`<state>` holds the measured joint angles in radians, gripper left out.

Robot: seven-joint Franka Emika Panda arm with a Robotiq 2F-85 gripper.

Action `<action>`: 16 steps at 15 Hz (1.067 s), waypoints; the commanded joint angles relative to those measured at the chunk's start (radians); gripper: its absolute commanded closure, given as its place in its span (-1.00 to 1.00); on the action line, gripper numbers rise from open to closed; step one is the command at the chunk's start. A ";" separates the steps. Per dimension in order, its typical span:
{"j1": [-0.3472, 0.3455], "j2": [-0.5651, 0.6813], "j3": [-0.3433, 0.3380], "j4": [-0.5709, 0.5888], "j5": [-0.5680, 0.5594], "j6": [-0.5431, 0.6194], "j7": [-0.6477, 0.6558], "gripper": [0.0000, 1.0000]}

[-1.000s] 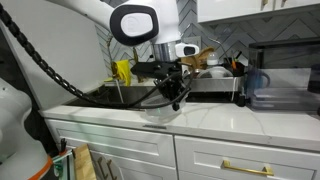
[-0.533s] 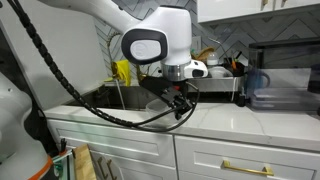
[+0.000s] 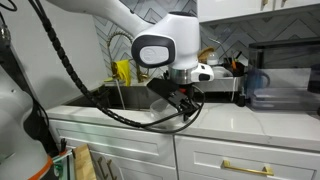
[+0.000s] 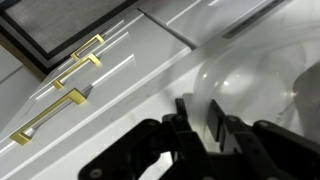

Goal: Turn the faucet on then rinse the container under it then close the the faucet

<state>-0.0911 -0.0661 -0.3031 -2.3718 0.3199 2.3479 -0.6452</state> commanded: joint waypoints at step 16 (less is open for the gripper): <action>0.156 -0.286 0.240 0.294 -0.132 -0.486 0.135 -1.00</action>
<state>-0.0049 -0.3360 -0.0853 -2.0984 0.1214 1.9272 -0.5030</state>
